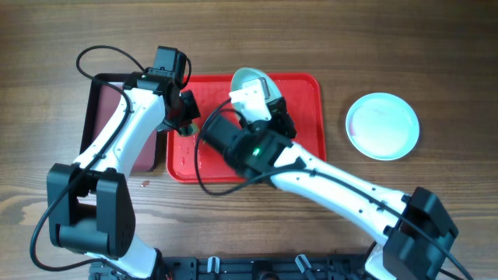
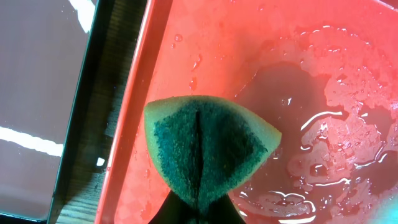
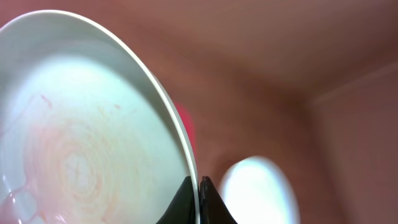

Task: Clean dirty plates on tray and stack at the side
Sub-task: 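Lift the blue plate with the right gripper and swing it right, then lower the blue plate onto the plate stack and open right gripper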

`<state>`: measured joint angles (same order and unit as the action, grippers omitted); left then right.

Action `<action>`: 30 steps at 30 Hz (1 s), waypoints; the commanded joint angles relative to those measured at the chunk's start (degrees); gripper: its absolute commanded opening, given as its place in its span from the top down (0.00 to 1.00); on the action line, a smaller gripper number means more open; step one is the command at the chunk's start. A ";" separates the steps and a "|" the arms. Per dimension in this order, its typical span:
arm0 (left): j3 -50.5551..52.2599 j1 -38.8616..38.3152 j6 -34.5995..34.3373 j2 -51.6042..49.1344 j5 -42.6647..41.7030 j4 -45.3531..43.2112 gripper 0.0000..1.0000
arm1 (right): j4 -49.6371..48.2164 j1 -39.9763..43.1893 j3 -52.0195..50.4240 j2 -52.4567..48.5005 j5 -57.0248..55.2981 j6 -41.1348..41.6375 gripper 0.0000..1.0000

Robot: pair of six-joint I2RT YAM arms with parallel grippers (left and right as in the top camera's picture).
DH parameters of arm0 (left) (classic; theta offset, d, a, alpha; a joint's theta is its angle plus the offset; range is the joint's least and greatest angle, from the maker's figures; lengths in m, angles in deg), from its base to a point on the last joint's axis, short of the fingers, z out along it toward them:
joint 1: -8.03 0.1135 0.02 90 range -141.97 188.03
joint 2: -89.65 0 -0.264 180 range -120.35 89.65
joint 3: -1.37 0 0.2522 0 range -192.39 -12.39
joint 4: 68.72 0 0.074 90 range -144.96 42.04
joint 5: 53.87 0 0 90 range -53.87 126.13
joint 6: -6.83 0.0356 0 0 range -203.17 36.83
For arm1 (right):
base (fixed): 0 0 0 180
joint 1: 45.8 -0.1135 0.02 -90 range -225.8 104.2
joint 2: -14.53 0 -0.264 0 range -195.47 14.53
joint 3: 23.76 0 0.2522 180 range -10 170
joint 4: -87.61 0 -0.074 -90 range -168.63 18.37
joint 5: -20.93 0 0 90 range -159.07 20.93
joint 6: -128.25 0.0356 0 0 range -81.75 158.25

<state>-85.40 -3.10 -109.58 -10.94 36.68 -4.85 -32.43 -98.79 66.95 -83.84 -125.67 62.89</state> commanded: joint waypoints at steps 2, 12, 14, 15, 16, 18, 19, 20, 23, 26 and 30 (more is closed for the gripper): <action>-0.37 1.86 2.21 1.09 -0.50 1.66 0.96 | -0.09 10.58 0.28 0.35 32.92 2.93 0.96; -3.19 13.62 6.60 11.37 3.85 7.56 0.96 | 3.02 49.31 0.28 0.55 58.80 -0.83 0.96; -2.95 15.76 6.73 11.06 3.87 7.89 0.96 | 4.17 57.20 0.28 0.55 58.82 -2.19 0.96; -2.82 16.50 6.75 10.78 3.87 7.91 0.96 | 4.90 60.39 0.26 0.55 58.58 -2.45 0.96; -2.60 17.25 6.75 10.27 3.87 7.87 0.96 | 5.68 64.02 0.22 0.55 58.03 -3.02 0.96; -2.56 18.18 6.73 8.92 3.87 7.82 0.96 | 6.21 70.03 -0.61 0.55 57.48 -3.61 0.96; -2.56 18.29 6.75 8.04 3.87 7.80 0.96 | 6.29 72.89 -1.38 0.50 57.48 -3.37 0.96; -2.56 18.29 6.75 7.43 3.87 7.80 0.96 | 6.38 75.25 -2.23 0.44 57.24 -2.51 0.96; -2.54 18.29 6.73 5.99 3.85 7.80 0.96 | 5.90 79.89 -5.90 0.44 54.47 0.20 0.96; -2.54 18.29 6.71 4.50 3.85 7.52 0.96 | 1.16 81.81 -12.87 0.44 56.74 -0.09 0.96; -2.54 18.29 6.71 4.39 3.82 7.13 0.96 | -2.62 79.67 -16.85 0.44 59.65 -0.85 0.96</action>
<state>-87.68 14.95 -103.79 -6.05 39.74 2.56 -33.79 -17.20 52.18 -83.60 -68.41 62.15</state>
